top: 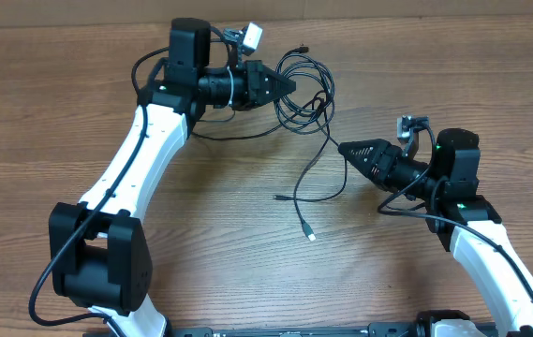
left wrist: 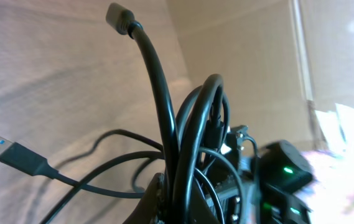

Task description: Untangle cables

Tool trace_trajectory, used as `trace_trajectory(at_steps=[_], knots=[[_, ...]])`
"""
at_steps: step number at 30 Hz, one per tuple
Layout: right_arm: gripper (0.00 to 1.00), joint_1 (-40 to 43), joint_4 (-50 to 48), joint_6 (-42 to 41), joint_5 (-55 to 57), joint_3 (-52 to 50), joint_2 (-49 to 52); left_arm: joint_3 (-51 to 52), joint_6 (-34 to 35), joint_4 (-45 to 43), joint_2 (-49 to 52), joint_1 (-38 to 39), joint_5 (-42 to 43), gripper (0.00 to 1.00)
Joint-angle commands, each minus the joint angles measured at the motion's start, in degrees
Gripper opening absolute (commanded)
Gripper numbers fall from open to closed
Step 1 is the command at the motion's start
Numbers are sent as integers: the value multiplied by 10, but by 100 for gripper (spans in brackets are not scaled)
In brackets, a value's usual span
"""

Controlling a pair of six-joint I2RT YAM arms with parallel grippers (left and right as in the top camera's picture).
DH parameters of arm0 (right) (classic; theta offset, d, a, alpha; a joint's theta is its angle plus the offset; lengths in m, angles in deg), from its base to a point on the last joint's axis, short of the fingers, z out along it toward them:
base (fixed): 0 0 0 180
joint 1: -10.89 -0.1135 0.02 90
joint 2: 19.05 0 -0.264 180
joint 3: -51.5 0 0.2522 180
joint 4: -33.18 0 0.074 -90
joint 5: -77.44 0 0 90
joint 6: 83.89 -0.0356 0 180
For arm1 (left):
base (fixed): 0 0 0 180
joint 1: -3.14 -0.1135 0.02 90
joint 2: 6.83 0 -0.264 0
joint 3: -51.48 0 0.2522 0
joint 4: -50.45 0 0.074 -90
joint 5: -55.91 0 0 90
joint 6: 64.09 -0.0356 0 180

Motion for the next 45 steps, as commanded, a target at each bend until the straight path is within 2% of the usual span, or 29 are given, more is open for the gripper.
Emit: trace_trajectory(at_steps=[1, 3, 6, 9, 12, 15, 19, 23, 24, 26, 33, 36, 41, 43, 45], knots=[[89, -24, -26, 107, 10, 5, -2, -10, 72, -5, -6, 1, 102, 4], [99, -42, -48, 128, 10, 5, -2, -10, 117, -16, -6, 1, 127, 4], [100, -73, -100, 159, 29, 5, -2, -10, 221, -20, -6, -1, 145, 4], [100, -108, -134, 203, 108, 5, -2, -10, 313, -22, -6, -2, 154, 4], [100, -144, -155, 215, 237, 5, -1, -10, 364, -21, -6, -2, 169, 4], [100, -178, -201, 215, 321, 5, 5, -10, 403, -21, -6, -2, 187, 4], [100, -203, -247, 210, 356, 5, 27, -10, 438, -22, -6, 2, 190, 4], [100, -215, -258, 131, 431, 5, 55, -10, 443, -24, -6, 2, 217, 4], [100, -215, -255, 92, 484, 5, 73, -10, 443, -38, -7, 2, 244, 4], [100, -215, -240, 72, 530, 5, 85, -10, 444, -61, -9, 2, 266, 4], [100, -202, -94, 9, 708, 5, 89, -10, 454, -106, -12, -23, 289, 4], [100, -157, -37, -31, 710, 5, 89, -10, 441, -110, -12, -41, 294, 4], [100, -93, -13, -41, 668, 5, 87, -10, 406, -111, -12, -70, 297, 4], [100, -70, -8, -37, 615, 5, 82, -10, 356, -129, -12, -82, 290, 4], [100, -52, -6, -19, 538, 5, 74, -10, 276, -143, -12, -90, 275, 4]])
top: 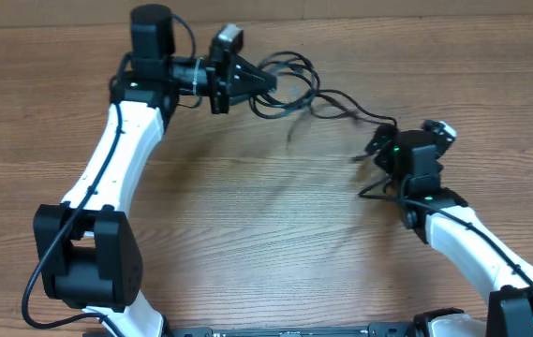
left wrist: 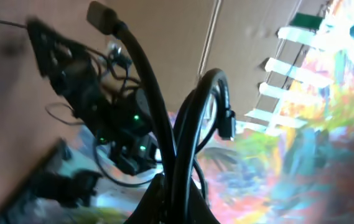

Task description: Untangle cables

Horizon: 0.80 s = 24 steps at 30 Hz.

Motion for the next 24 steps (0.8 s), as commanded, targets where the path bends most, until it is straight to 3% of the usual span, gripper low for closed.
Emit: trace_trajectory(at_steps=[1, 5, 10, 15, 24], knots=[[100, 30, 0, 19, -138, 5, -19, -10, -168, -19, -12, -17, -3, 4], [100, 34, 17, 42, -307, 5, -57, -10, -301, -15, -11, -15, -46, 4], [100, 34, 69, 19, -470, 5, -115, -10, -395, -9, -11, -5, -71, 4], [100, 34, 76, 19, -611, 5, -163, -10, -407, 41, -11, -3, -85, 4], [100, 22, -29, 11, -656, 5, -178, -10, -407, 204, -11, 14, -174, 4]])
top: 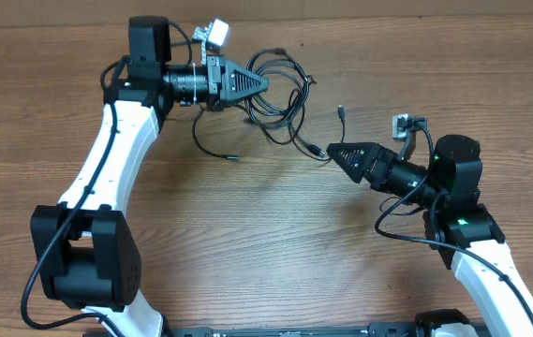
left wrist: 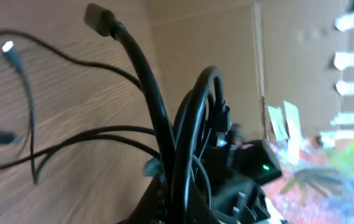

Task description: Untangle cables

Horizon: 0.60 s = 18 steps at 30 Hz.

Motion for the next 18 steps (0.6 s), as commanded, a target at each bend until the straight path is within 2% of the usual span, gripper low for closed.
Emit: trace_trajectory(at_steps=[1, 4, 7, 8, 12, 18], knots=[[100, -9, -29, -12, -27, 5, -4, -9, -19, 28, -11, 18, -31, 4], [86, -9, -58, -94, -10, 5, 2, -9, -19, 40, -11, 32, -31, 4], [60, -9, -75, -154, -11, 5, 10, -9, -20, 40, -11, 46, -41, 4], [55, -9, -75, -179, -11, 5, 13, -9, -26, 40, -11, 50, -46, 4], [44, -9, -76, -250, -24, 5, 21, -9, -119, 43, -11, 69, -48, 4], [43, -9, -78, -224, -17, 5, 22, -9, -184, 67, -11, 85, -47, 4]])
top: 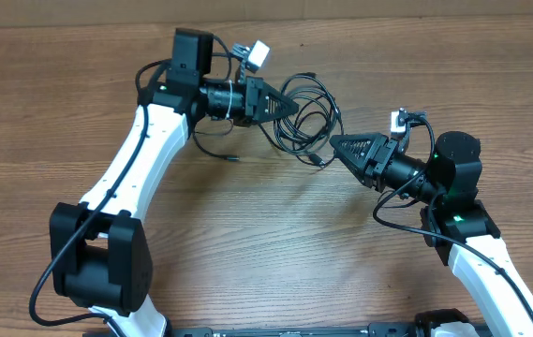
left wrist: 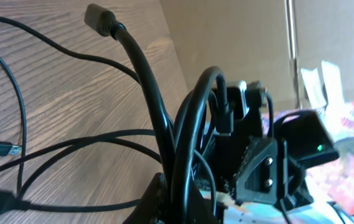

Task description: Untangle cables

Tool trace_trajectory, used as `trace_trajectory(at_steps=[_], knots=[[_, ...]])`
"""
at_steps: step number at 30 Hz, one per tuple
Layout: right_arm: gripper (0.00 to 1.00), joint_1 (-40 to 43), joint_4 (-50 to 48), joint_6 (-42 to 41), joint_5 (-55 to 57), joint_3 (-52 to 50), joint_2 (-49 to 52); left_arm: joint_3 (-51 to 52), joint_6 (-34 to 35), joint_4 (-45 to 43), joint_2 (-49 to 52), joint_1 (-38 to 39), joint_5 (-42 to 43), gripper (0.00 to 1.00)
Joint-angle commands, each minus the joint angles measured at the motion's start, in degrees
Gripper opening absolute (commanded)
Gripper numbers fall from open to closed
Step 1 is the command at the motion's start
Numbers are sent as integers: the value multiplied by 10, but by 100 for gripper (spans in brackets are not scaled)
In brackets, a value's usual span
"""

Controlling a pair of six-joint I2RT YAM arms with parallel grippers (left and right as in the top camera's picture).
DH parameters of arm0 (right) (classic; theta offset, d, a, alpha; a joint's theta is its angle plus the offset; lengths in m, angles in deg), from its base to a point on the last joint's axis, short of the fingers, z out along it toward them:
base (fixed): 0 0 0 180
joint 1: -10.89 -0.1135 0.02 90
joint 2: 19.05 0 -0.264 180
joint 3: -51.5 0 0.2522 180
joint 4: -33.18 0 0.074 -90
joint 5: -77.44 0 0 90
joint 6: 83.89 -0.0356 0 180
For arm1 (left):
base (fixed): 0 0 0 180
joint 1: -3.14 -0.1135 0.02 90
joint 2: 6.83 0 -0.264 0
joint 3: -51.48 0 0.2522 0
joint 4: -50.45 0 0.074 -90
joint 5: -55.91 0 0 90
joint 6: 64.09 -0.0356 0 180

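Note:
A tangle of thin black cables [top: 305, 117] hangs in loops between my two grippers over the wooden table [top: 247, 243]. My left gripper [top: 291, 106] is shut on the bundle. In the left wrist view the strands run up out of the closed fingers [left wrist: 178, 202], and a thicker cable [left wrist: 145, 81] ends in a plug [left wrist: 99, 17]. My right gripper [top: 333, 141] is shut, its tip at the lower right edge of the loops, with a strand running into it. A loose plug end [top: 316, 161] lies just below that tip.
Another loose cable end [top: 231, 157] trails on the table under the left arm. The right arm's black body [left wrist: 301, 140] shows close behind the bundle in the left wrist view. A cardboard wall stands along the table's far edge.
My left gripper has moved right and nearer with the bundle, so the gap to the right gripper is smaller. The loops hang more bunched. The right gripper has barely shifted.
At first both grippers were at the tangle and a long tail lay toward the table's front. Then the grippers stood far apart with a strand stretched between them. Later the right gripper was back near the loops and the tail was drawn in. Now the grippers are close.

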Motion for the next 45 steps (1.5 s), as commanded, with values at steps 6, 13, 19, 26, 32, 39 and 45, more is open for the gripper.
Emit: trace_trajectory(at_steps=[6, 13, 19, 26, 32, 39, 45], knots=[[41, -2, -5, 46, 48, 5, 15, -9, -85, 36, -11, 9, 18, 4], [28, -2, -4, 109, 78, 5, 53, -9, -101, 38, -11, 19, 74, 4], [24, -3, 5, 136, 101, 5, 63, -9, -101, 52, -11, 26, 75, 5], [24, -25, -3, 136, 90, 5, 63, -9, -101, 52, -11, 26, 57, 5], [26, -100, -15, 136, 138, 5, 63, -9, -89, 48, -11, 33, 47, 4], [5, -133, 84, 136, 341, 5, 63, -9, -84, 45, -11, 33, 102, 4], [4, -132, 253, 136, 501, 5, 63, -9, -84, 45, -11, -9, 127, 11]])
